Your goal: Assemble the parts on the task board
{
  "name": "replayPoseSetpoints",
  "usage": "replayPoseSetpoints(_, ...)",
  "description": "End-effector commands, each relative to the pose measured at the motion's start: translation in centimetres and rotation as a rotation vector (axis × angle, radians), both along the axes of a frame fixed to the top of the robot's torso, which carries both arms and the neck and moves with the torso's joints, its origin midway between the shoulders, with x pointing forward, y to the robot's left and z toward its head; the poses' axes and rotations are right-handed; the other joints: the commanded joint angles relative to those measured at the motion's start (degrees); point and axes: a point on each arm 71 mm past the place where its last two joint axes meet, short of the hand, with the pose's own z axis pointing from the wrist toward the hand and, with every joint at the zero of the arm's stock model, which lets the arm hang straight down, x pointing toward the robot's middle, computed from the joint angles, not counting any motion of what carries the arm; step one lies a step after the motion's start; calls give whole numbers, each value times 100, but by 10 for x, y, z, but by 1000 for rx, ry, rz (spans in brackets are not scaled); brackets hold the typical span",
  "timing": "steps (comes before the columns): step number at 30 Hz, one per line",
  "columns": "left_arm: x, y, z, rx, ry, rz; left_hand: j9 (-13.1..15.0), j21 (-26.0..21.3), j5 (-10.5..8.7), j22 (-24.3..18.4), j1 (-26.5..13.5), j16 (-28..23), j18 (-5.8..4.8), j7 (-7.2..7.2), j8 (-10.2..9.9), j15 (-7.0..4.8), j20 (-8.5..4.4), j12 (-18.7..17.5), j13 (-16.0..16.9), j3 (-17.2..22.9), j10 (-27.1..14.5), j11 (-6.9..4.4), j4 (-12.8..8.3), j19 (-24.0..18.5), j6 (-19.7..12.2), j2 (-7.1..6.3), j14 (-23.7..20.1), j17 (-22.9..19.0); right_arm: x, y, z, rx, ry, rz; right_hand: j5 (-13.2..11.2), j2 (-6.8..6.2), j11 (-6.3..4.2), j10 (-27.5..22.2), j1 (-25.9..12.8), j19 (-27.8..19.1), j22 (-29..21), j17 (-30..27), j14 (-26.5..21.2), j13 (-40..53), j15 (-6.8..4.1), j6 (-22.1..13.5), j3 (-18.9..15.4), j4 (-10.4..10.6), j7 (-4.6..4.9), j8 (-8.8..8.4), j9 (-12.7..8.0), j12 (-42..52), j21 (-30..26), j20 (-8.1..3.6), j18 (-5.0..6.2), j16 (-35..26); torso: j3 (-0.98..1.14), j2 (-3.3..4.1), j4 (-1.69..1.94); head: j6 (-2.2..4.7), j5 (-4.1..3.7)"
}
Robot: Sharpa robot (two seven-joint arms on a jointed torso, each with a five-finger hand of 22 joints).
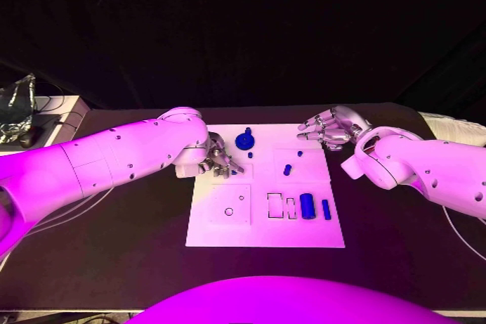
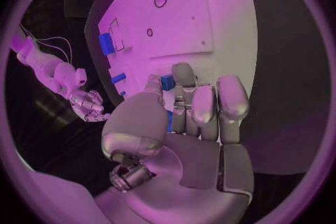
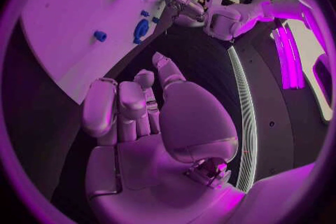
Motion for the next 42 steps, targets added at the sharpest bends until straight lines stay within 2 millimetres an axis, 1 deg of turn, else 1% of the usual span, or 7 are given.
replayPoseSetpoints(1,-1,0,2,0,-13,-1,2,22,-130,713,-58,7,-87,4,24,-37,22,-6,-1,-21,3,7,52,22,16,-41,5,-3,-1,0,0,1,-12,11,36,19,-42,-10,50,437,883,-6,12,-4,-45,9,3,-33,33,-31,-7,-37,-20,-43,2,-19,3,-1,6,0,5)
replayPoseSetpoints(16,2,12,33,-197,-39,78,-50,-499,-150,513,174,-319,-36,99,-37,-17,21,-59,-52,-30,-163,71,93,-135,-198,-198,-59,-304,1,-3,-1,-4,-15,-1,42,21,-43,-10,47,436,881,-11,11,-7,-45,11,4,-40,32,-30,-8,-41,-29,-42,3,-25,8,-11,7,0,25)
replayPoseSetpoints(22,3,26,42,-223,-61,105,-68,-815,-142,397,642,-506,1,164,-54,1,30,-107,-101,477,-276,111,-208,-245,-339,60,-128,-461,1,-4,-1,-4,-15,-1,42,21,-43,-10,47,436,881,-11,11,-7,-45,11,4,-40,32,-30,-8,-41,-29,-42,3,-25,8,1,0,0,46)
replayPoseSetpoints(24,4,31,44,-230,-69,118,-238,-1106,-141,278,991,-749,26,237,-175,16,36,-194,-157,886,-381,155,-460,-346,-482,170,-213,-666,1,-4,-1,-4,-16,-2,42,21,-43,-10,47,436,881,-11,11,-7,-45,11,4,-40,32,-30,-8,-41,-29,-42,3,-25,10,1,0,0,49)
replayPoseSetpoints(28,8,41,46,-235,-89,142,-923,-1731,-125,4,1059,-1314,86,392,-422,91,92,-433,-351,1446,-589,260,-626,-540,-604,14,-446,-1151,1,-5,-1,-4,-18,-5,44,27,-44,-10,48,437,881,-12,12,-11,-46,14,8,-53,31,-29,-9,-45,-31,-43,3,-28,10,1,-1,0,70)
replayPoseSetpoints(36,11,51,45,-225,-117,134,-1133,-1647,-153,1,1270,-1193,71,234,-15,49,85,-433,-517,1774,-413,168,-889,-407,-461,-219,-295,-1070,1,-5,-1,-5,-20,-9,47,35,-45,-8,52,437,882,-16,11,-10,-47,18,14,-61,30,-27,-9,-44,-30,-44,2,-32,11,-4,6,0,105)
replayPoseSetpoints(42,5,49,32,-244,-124,143,-1167,-1417,-148,94,867,-1059,24,213,273,27,48,-393,-560,1768,-319,155,-582,-297,-492,-216,-205,-936,1,-4,-1,-4,-20,-7,47,35,-45,-8,52,437,882,-16,11,-10,-47,18,14,-61,30,-27,-9,-44,-30,-44,2,-32,8,-3,1,0,97)
